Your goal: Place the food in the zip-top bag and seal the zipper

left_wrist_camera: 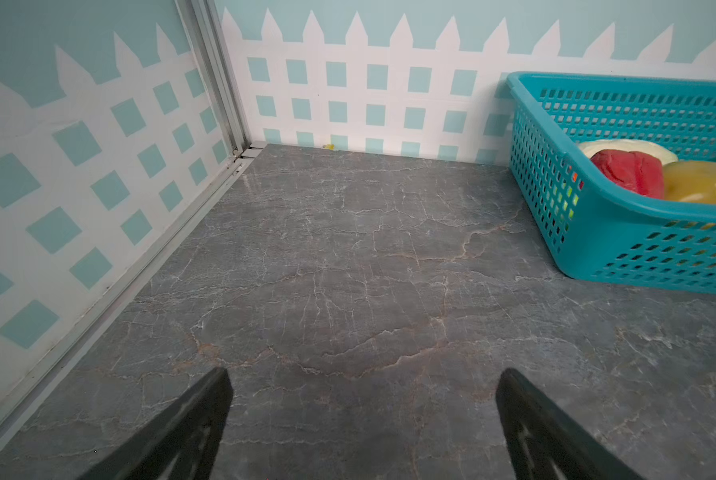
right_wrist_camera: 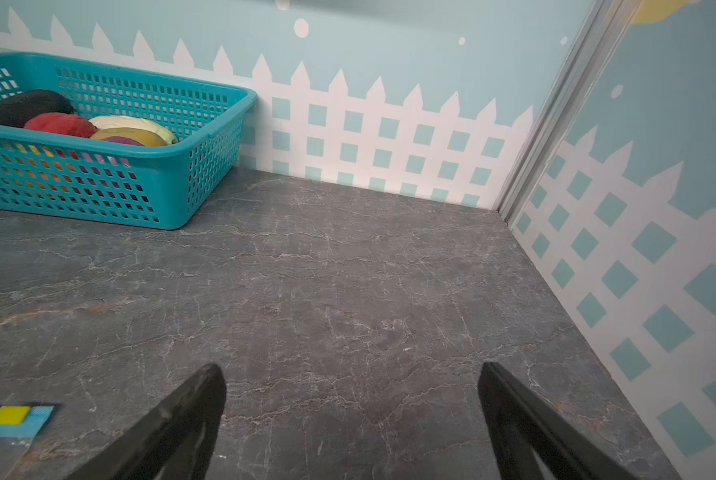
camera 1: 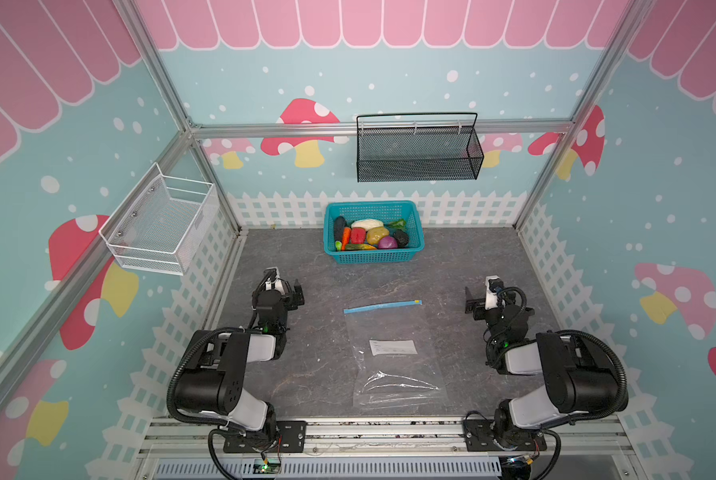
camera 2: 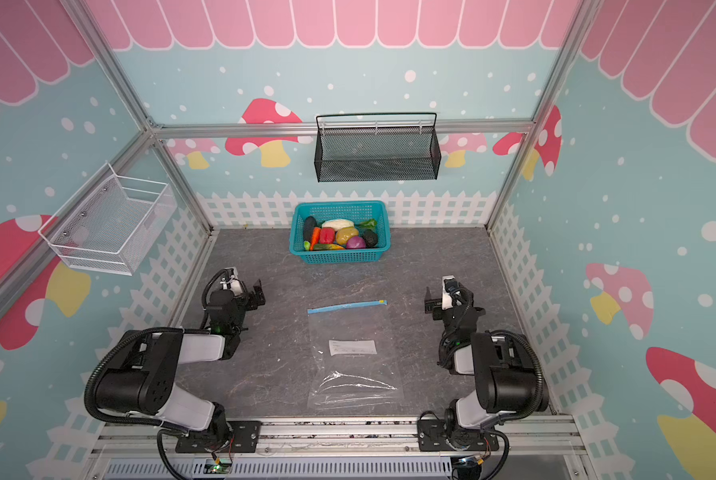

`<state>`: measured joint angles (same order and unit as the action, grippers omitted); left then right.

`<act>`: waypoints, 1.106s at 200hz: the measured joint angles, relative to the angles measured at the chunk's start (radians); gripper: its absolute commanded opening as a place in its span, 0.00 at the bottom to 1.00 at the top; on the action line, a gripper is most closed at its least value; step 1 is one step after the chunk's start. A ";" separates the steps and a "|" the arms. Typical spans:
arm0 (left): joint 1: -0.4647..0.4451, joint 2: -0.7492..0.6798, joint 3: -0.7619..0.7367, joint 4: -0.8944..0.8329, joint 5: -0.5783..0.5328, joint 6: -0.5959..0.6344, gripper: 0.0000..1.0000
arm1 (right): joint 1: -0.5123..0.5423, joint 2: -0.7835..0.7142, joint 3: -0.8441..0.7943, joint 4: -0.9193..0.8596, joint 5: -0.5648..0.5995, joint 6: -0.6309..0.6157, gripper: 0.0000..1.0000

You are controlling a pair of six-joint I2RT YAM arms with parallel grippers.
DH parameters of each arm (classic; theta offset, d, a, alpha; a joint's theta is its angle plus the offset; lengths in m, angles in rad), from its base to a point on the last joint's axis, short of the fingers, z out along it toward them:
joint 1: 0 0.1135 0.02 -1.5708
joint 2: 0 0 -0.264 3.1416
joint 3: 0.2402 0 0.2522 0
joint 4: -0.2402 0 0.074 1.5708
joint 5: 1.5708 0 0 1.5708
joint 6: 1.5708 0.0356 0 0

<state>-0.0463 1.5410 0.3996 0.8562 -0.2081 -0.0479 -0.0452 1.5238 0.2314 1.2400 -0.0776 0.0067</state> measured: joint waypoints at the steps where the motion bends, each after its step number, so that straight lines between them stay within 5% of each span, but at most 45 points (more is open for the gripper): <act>1: 0.000 0.000 0.000 0.000 0.000 0.000 1.00 | 0.000 0.000 0.000 0.000 0.000 0.000 0.98; 221: 0.000 0.000 0.000 0.000 0.000 0.000 1.00 | -0.001 0.000 -0.003 0.001 -0.021 -0.003 0.98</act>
<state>-0.0463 1.5410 0.3996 0.8566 -0.2081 -0.0483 -0.0460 1.5238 0.2287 1.2411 -0.0990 0.0040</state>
